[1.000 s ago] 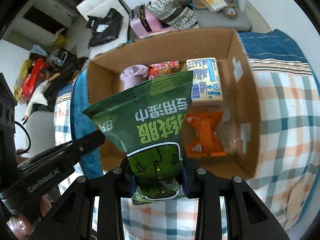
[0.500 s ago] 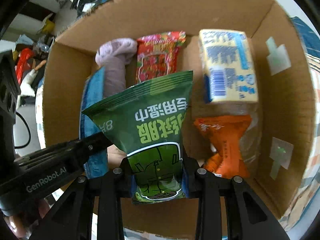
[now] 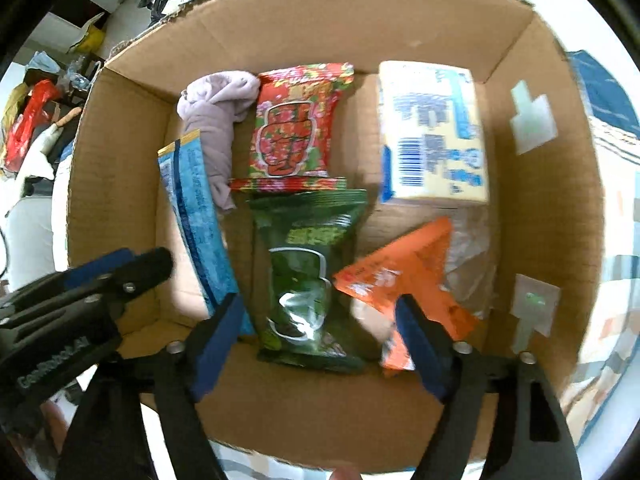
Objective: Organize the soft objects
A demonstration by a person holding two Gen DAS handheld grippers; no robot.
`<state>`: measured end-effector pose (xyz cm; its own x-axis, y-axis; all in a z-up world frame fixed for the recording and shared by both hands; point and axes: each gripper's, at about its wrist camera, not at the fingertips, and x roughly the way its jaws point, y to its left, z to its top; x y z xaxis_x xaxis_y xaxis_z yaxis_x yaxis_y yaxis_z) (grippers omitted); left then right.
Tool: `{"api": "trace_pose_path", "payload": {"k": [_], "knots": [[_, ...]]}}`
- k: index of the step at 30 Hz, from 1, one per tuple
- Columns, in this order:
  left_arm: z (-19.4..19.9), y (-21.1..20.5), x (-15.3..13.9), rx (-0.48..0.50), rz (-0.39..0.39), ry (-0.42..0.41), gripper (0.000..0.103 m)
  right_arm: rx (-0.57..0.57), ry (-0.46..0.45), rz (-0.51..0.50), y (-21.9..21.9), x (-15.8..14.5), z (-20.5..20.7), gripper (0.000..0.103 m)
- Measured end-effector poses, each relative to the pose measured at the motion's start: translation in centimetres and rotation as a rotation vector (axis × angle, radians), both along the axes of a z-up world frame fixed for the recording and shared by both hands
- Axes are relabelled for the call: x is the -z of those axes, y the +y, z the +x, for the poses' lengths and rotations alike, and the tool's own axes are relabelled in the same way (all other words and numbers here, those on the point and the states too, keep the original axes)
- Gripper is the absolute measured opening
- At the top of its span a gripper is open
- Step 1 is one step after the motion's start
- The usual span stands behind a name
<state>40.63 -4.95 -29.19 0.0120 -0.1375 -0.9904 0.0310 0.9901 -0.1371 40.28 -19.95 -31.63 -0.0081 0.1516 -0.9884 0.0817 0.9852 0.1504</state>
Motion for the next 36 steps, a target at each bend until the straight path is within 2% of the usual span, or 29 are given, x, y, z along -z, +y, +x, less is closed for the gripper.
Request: {"api": "trace_pose_path", "payload": {"k": [1,3,8,15,19,23,29,30,34,36], "knots": [[-0.4,-0.1,-0.4,0.005,0.009,-0.014,0.06,0.001,-0.004,-0.011,-0.2,-0.2,-0.3,0.09],[-1.1,-0.2,-1.3,0.011,0.031,-0.052,0.076,0.01,-0.014,-0.025,-0.8,-0.5,-1.3,0.093],[-2.8,-0.3,-3.7,0.015,0.082,-0.15,0.091,0.039,-0.052,-0.081,-2.4,-1.6,-3.6,0.096],[-5.2,-0.5,-6.9,0.019,0.089,-0.246,0.092,0.062,-0.11,-0.112,-3.7,-4.2,-6.4,0.097],[-7.2,-0.6,-9.8,0.01,0.082,-0.302,0.092,0.059,-0.154,-0.116,-3.5,-7.1,-7.7,0.097],[-10.1,-0.5,-14.2,0.004,0.094,-0.388,0.092,0.055,-0.231,-0.107,-3.5,-11.6,-10.5,0.097],[-16.9,1.0,-23.4,-0.038,0.09,-0.535,0.092,0.047,-0.396,-0.099,-3.6,-21.1,-16.5,0.097],[-17.9,1.2,-24.6,-0.044,0.088,-0.55,0.092,0.045,-0.439,-0.098,-3.6,-23.4,-18.0,0.097],[-21.9,2.1,-28.7,-0.062,0.073,-0.602,0.092,0.054,-0.537,-0.094,-3.5,-29.0,-22.3,0.097],[-23.7,2.2,-30.2,-0.051,0.104,-0.626,0.092,0.056,-0.577,-0.098,-3.3,-31.3,-24.3,0.097]]}}
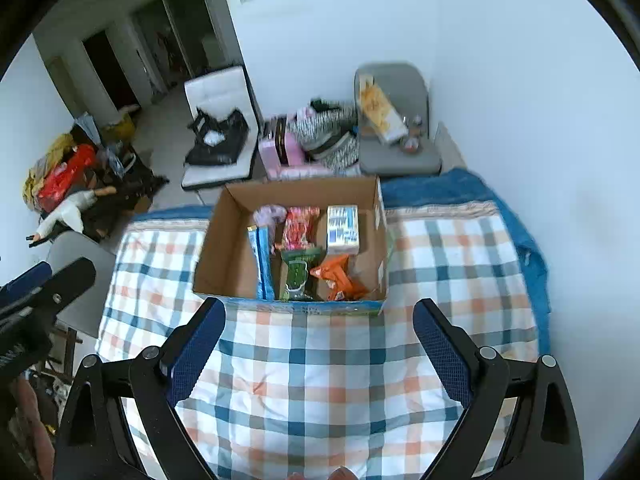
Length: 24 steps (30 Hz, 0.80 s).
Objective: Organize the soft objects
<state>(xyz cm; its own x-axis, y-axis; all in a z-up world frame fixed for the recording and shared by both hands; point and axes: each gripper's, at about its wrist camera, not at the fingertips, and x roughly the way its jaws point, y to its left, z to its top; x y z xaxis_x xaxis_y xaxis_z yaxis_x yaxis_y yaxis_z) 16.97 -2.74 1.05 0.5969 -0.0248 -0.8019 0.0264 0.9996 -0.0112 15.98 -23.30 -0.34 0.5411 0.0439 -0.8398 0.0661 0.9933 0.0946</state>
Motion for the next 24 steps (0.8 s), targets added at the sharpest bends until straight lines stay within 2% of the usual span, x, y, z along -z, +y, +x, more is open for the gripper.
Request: {"api": "trace_pose_path", "payload": {"k": [6,13,19,24], "knots": [[-4.2,0.6,-3.1,-0.006,0.033,-0.048,0.092,-0.015,-0.089,-0.032,0.9,-5.2,-5.3,0.097],[-7.5,0.3,-5.2,-0.01,0.055,-0.106,0.092,-0.021,-0.147,-0.074,1.7,-8.8,-9.0,0.097],[-9.1,0.2,-6.4,-0.023,0.051,-0.153,0.092,-0.009,-0.17,-0.098,1.5,-10.2,-10.6,0.097],[-9.3,-0.1,-6.1,-0.017,0.051,-0.137,0.092,0.003,-0.165,-0.095,1.0,-10.2,-10.9,0.097]]}}
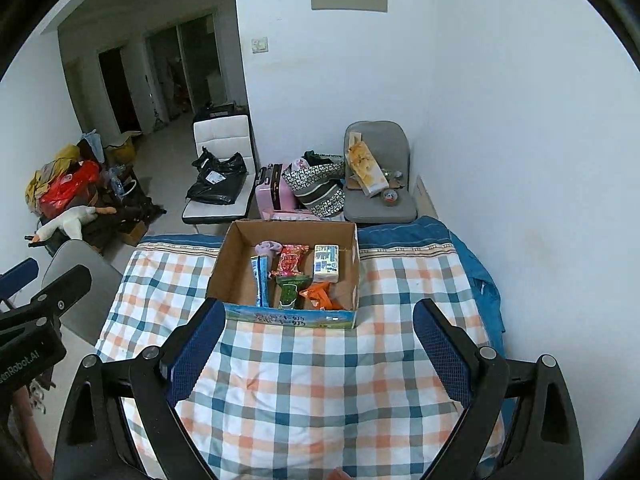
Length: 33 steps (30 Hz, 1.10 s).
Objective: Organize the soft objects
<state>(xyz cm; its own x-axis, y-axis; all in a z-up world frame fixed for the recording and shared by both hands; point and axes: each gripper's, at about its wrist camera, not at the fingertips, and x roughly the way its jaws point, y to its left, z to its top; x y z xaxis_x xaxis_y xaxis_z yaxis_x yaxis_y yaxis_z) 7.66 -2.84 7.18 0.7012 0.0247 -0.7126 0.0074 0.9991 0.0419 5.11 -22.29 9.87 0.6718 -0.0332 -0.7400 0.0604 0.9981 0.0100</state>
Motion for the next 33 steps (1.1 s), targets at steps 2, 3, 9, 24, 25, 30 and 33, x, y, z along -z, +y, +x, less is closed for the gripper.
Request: {"api": "trace_pose_path", "payload": {"k": [2,3,9,24,25,30,33], "knots": [[0.0,-0.2,0.1,0.004,0.001,0.007,0.092,0.004,0.008,0.002,-0.2,0.2,0.0,0.097],[-0.1,-0.4,0.2,0.007,0.003,0.011,0.092,0.006,0.01,0.005,-0.3,0.2,-0.1,0.097],[0.0,-0.4,0.5,0.009,-0.015,0.034,0.092,0.007,0.019,-0.002,-0.3,0.3,-0.2,0.097],[0.4,-0.1,1.2,0.004,-0.028,0.061,0.092,0.008,0.021,-0.016,-0.3,0.6,0.0,0.097],[0.4,0.0,1.2,0.003,-0.028,0.062,0.092,0.008,0.021,-0.016,-0.3,0.6,0.0,0.097],[0.6,0.0,1.4,-0.004,-0.032,0.065,0.092,0.008,0.024,-0.015,-0.3,0.5,-0.1,0.097],[0.6,0.1,1.5,-0.002,-0.033,0.068,0.092,0.004,0.025,-0.015,-0.2,0.7,0.1,0.097]]}}
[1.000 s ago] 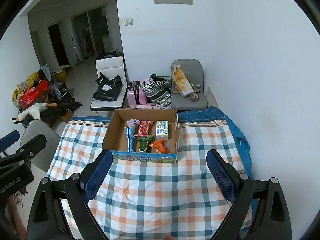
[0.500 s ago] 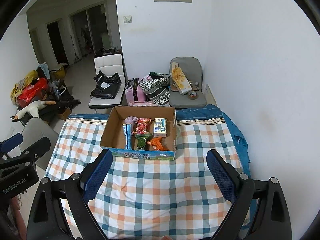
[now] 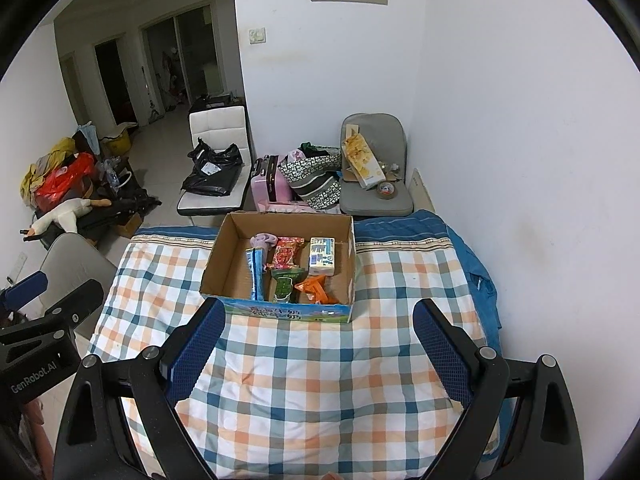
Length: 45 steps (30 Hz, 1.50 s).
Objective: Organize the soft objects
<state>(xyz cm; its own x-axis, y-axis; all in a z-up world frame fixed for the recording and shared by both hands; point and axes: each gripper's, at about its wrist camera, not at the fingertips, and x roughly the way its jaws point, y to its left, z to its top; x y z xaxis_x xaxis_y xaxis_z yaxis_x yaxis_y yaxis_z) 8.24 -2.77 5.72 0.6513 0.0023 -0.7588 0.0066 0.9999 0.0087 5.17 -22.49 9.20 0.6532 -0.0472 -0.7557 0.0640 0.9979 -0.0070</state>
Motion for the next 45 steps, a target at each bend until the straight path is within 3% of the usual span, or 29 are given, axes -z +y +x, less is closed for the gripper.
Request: {"api": "trace_pose_path", "payload": {"k": [45], "knots": [[0.6,-0.8,-0.2,-0.004,0.006,-0.009,0.092,0.006,-0.005,0.028,-0.4,-0.6,0.5,0.097]]}}
